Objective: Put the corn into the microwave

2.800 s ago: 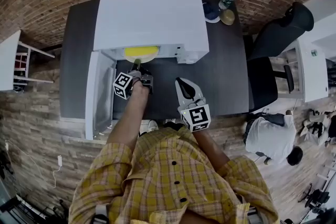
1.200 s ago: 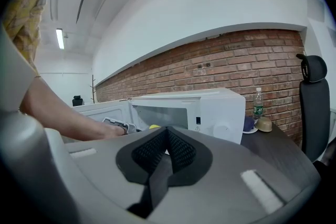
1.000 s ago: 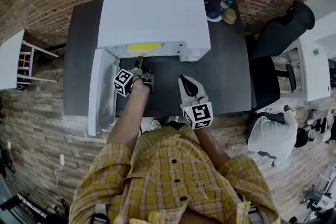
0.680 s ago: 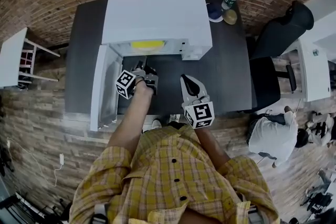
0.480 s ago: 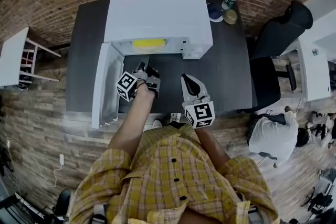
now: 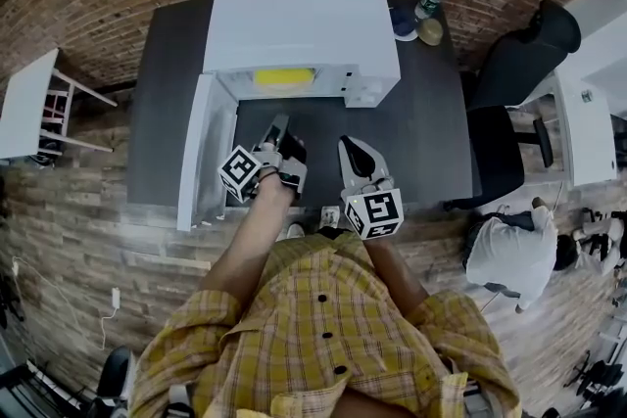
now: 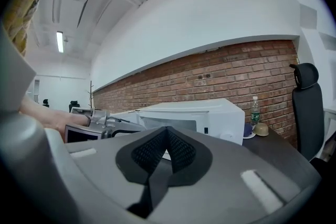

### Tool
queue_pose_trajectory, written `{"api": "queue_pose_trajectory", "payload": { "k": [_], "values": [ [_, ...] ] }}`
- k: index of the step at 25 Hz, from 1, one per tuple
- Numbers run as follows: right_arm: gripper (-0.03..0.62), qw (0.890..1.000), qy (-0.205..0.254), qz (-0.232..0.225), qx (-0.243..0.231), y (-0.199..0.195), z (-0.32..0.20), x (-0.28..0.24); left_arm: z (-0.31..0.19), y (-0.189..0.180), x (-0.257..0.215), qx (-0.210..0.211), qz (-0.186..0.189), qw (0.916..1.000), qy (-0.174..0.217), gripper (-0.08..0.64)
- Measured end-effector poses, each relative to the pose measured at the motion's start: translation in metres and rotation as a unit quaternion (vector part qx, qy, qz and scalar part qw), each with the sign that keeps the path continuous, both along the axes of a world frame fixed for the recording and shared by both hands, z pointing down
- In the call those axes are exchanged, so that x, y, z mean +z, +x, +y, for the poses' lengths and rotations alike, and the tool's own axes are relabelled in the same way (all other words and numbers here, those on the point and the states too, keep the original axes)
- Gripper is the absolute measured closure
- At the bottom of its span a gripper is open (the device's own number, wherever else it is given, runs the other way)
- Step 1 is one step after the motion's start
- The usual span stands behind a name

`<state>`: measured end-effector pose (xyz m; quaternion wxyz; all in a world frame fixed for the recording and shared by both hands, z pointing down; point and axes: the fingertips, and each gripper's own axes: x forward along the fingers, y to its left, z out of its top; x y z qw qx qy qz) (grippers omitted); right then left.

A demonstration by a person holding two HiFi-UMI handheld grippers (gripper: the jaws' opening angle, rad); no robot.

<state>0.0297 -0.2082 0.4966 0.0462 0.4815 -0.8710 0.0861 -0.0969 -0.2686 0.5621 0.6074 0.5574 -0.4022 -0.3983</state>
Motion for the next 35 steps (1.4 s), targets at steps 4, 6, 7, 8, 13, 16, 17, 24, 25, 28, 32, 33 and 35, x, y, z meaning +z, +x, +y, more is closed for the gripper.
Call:
{"api": "queue_pose_trajectory", "payload": {
  "k": [4,6,7,8,13,16,17,24,25,28,32,33,35],
  "values": [
    [0.594,1.0,0.006,-0.005,0.001,-0.003,0.002,-0.006,0.011,0.008,-0.024,0.022,-0.021,0.9986,0.044,0.561],
    [0.594,1.0,0.009,-0.007,0.003,-0.003,0.003,-0.009,0.016,0.013,-0.036,0.04,-0.04,0.9958,0.073,0.56],
    [0.594,1.0,0.01,-0.009,0.004,-0.003,0.003,-0.01,0.019,0.014,-0.038,0.049,-0.06,0.9937,0.081,0.561],
    [0.594,1.0,0.011,-0.009,0.004,-0.003,0.003,-0.012,0.022,0.015,-0.037,0.056,-0.083,0.9913,0.085,0.561],
    [0.594,1.0,0.014,-0.013,0.001,-0.003,0.006,-0.017,0.038,0.011,-0.039,0.074,-0.19,0.9738,0.1,0.563],
    [0.594,1.0,0.014,-0.018,-0.002,-0.004,0.009,-0.019,0.045,0.017,-0.05,0.083,-0.224,0.9622,0.13,0.565],
    [0.594,1.0,0.014,-0.02,-0.003,-0.004,0.01,-0.02,0.047,0.017,-0.053,0.083,-0.239,0.9574,0.139,0.565],
    [0.594,0.999,0.014,-0.032,-0.009,-0.006,0.016,-0.021,0.058,0.018,-0.067,0.08,-0.329,0.9268,0.162,0.565],
    [0.594,0.999,0.012,-0.034,-0.008,-0.005,0.016,-0.02,0.059,0.019,-0.067,0.081,-0.343,0.9217,0.162,0.565],
    [0.594,0.999,0.01,-0.035,-0.004,-0.002,0.018,-0.016,0.064,0.022,-0.069,0.091,-0.394,0.8981,0.173,0.565],
    [0.594,0.999,0.011,-0.035,-0.002,-0.002,0.021,-0.017,0.073,0.026,-0.072,0.103,-0.454,0.8637,0.193,0.565],
    [0.594,0.999,0.011,-0.034,-0.002,-0.003,0.021,-0.017,0.074,0.027,-0.073,0.104,-0.464,0.8573,0.197,0.565],
    [0.594,0.999,0.01,-0.034,-0.001,-0.002,0.023,-0.016,0.077,0.03,-0.074,0.106,-0.483,0.8447,0.204,0.565]
  ]
}}
